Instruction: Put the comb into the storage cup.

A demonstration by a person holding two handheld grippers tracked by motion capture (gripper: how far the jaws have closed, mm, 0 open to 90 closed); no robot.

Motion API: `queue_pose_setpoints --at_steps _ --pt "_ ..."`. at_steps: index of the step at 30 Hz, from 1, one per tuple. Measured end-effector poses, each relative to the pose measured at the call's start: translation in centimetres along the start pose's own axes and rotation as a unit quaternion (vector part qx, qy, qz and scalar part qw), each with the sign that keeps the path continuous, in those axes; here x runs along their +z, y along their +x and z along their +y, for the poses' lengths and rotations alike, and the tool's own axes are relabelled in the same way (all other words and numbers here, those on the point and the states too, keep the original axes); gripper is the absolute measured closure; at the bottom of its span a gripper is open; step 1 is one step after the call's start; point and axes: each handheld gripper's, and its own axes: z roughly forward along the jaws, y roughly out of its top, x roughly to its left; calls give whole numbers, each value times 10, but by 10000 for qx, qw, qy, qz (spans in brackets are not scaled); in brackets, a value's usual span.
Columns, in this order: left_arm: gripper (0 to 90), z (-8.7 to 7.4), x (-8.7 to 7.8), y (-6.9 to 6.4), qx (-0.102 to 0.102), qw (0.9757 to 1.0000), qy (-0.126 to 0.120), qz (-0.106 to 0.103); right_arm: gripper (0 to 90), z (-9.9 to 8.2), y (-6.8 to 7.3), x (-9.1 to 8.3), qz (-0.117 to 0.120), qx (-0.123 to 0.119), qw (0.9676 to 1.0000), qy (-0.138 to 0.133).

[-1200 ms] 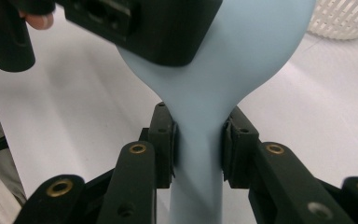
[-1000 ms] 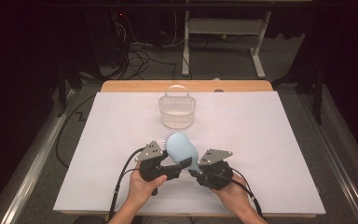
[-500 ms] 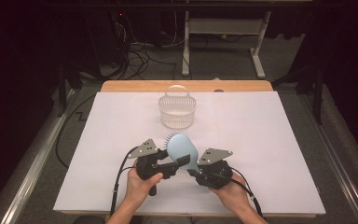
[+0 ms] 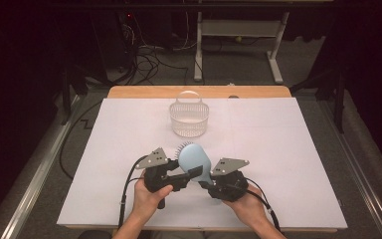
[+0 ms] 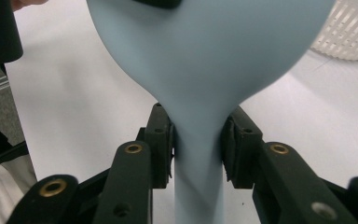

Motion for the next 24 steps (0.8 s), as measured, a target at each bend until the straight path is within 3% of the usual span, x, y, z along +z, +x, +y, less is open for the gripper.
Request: queue_pose_setpoints --at_steps 7,14,24 --pt "522 2 -6 3 -19 9999 -108 88 611 -2 -5 -3 59 123 9999 -81" --pt "522 3 -11 6 -44 9997 -124 189 535 -6 -10 -11 132 266 9988 -389" --pt "522 4 -16 9 -66 9994 -162 282 481 -14 -17 -19 86 274 9980 -564"
